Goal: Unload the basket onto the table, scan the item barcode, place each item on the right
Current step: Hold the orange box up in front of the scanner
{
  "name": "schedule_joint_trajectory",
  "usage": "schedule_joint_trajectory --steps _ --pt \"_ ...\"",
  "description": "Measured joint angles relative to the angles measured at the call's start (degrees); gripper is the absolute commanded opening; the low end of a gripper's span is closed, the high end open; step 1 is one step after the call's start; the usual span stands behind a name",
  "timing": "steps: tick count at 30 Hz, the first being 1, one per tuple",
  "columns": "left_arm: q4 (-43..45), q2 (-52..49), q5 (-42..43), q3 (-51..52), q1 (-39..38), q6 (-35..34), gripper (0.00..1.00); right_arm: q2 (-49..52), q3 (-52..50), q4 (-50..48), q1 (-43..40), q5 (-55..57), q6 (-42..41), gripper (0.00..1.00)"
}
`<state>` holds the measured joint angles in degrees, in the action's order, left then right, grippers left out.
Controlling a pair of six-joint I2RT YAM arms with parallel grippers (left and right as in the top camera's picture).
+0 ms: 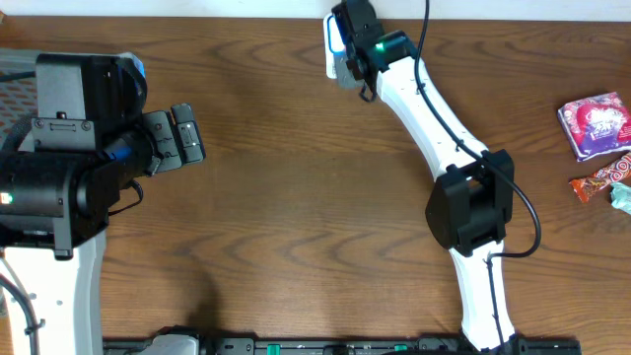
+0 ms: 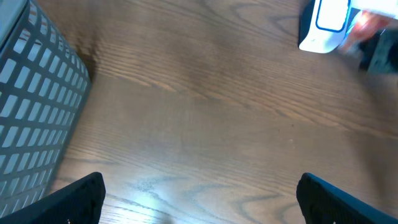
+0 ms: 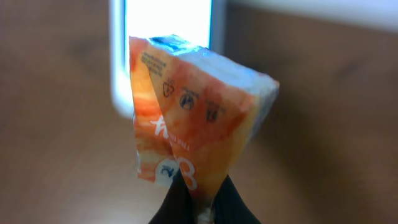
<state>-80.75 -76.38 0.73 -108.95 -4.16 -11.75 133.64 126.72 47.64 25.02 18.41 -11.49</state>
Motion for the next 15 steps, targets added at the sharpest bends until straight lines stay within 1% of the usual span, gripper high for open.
schedule_joint_trajectory --steps 5,10,15 --pt "0.0 0.0 0.0 0.0 0.0 0.0 0.98 0.1 0.0 -7.2 0.0 9.0 4.8 0.01" --pt "0.0 0.0 0.0 0.0 0.0 0.0 0.98 1.1 0.0 -12.2 0.0 12.0 6.5 0.01" --pt "0.0 0.0 0.0 0.0 0.0 0.0 0.98 3.1 0.0 -12.7 0.1 12.5 6.6 0.01"
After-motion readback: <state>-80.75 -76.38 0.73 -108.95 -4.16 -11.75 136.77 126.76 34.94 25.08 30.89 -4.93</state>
